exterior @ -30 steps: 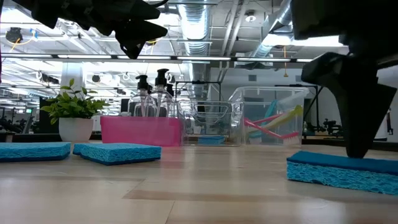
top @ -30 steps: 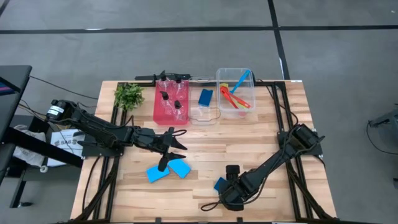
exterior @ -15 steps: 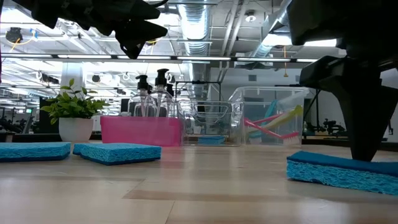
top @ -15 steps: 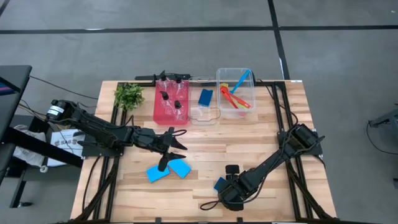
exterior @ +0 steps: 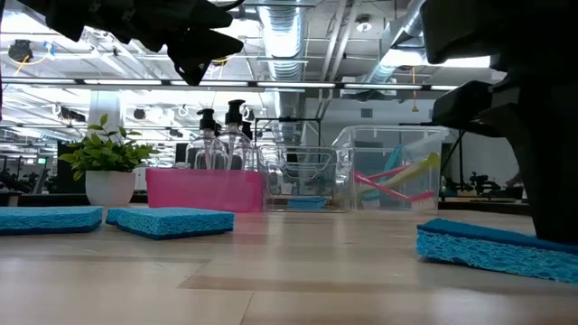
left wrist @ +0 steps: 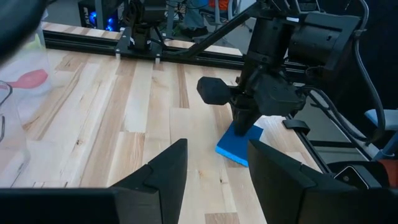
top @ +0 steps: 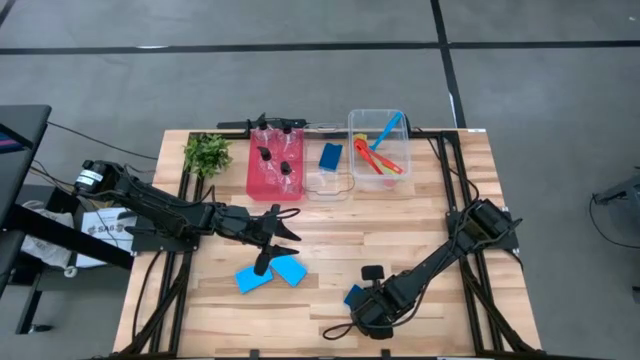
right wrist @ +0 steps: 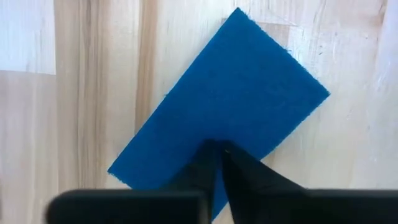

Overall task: Pick & Place Kitchen Sink Supplies
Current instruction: Put the bottom blue sponge into the left transparent bin

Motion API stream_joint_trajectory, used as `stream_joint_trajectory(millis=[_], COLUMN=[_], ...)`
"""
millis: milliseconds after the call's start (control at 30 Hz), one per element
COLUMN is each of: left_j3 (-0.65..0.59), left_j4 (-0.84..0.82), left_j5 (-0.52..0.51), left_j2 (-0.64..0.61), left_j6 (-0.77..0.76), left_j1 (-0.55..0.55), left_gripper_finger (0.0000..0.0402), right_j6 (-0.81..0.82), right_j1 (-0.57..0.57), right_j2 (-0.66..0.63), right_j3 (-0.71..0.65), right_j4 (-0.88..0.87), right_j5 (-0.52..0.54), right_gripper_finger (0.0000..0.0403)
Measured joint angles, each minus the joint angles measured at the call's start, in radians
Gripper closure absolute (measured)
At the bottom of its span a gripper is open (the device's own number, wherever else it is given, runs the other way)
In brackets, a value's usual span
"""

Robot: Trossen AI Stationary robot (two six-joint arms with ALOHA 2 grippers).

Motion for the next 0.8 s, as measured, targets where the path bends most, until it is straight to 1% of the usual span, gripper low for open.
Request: stream_joint_trajectory(millis=[67,100,267,367,567,800], left_j3=[0.000,0.000,0.000,0.000,0.000,0.000], left_j4=[0.000,0.000,0.000,0.000,0.000,0.000], left_j5=[0.000,0.000,0.000,0.000,0.000,0.000], left_j2=[0.000,0.000,0.000,0.000,0.000,0.000], left_j6=[0.000,0.000,0.000,0.000,0.000,0.000], left_j1=[0.000,0.000,0.000,0.000,0.000,0.000], left_gripper_finger=[0.0234,0.0234,0.0234,0.0234,0.0234,0.0234], right_j6=[-0.005,-0.005,0.007,0.041,0.059,0.086], right_j1=[-0.001,-0.001,-0.001,-0.001,0.010,0.009], right_j2=[0.000,0.000,-0.002,-0.009,-0.014,-0.014], right_j3=[0.000,0.000,0.000,-0.001,-0.002,-0.003], right_j4=[-0.001,-0.002,-0.003,-0.004,-0.003,0.000], right_j5=[0.000,0.000,-0.001,0.000,0.008,0.011], right_gripper_finger=[0.0394,0.0398,0.0381,0.0365,0.0316,0.0232])
